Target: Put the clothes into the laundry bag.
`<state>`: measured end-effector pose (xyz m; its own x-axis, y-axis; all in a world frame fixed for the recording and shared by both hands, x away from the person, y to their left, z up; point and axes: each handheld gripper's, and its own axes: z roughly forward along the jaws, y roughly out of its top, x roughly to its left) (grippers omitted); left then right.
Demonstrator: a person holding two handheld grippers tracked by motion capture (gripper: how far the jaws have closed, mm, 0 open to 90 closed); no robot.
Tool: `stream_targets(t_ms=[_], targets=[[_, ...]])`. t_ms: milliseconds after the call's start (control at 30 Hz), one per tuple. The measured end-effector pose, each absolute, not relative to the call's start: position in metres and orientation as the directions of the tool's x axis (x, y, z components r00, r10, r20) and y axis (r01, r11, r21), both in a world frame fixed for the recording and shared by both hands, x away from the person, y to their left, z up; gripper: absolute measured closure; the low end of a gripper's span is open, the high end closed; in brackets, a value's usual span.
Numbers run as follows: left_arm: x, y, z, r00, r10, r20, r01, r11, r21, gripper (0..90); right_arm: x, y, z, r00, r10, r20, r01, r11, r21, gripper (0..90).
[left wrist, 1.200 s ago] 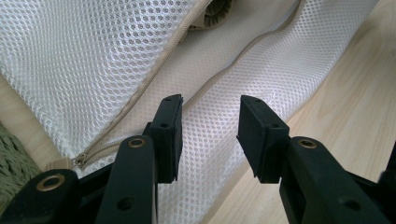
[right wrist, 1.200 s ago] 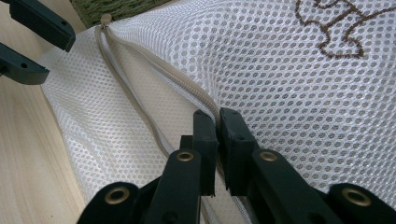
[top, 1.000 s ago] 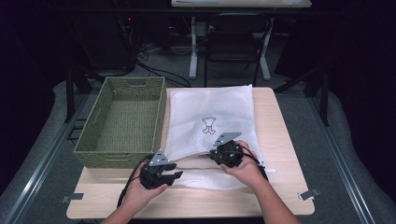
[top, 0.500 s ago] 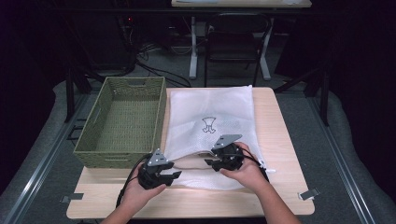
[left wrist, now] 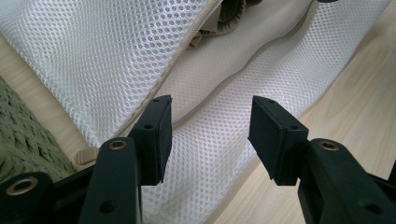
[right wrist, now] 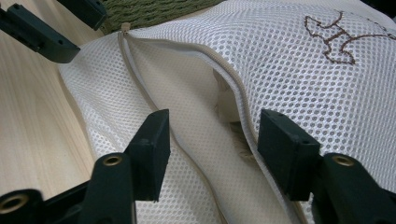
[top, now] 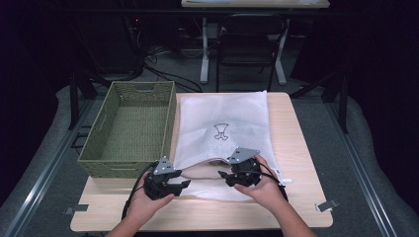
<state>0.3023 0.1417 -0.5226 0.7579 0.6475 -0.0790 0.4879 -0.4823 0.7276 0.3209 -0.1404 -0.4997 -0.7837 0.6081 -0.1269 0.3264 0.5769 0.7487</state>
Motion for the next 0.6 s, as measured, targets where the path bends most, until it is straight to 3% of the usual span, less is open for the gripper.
stream_targets(t_ms=[233,600], targets=[[0.303,0.143,-0.523,0.753,0.652,-0.081,0.491,-0.477,0.729,49.5,0.303,-0.14,-0.504,-0.809,0.572,-0.134,0.301,0.601,0.741,56.5],[0.304,0.141,-0.526,0.754,0.652,-0.082,0.494,-0.481,0.724,49.6,0.293,-0.138,-0.521,-0.821,0.561,-0.101,0.285,0.557,0.78,49.5]])
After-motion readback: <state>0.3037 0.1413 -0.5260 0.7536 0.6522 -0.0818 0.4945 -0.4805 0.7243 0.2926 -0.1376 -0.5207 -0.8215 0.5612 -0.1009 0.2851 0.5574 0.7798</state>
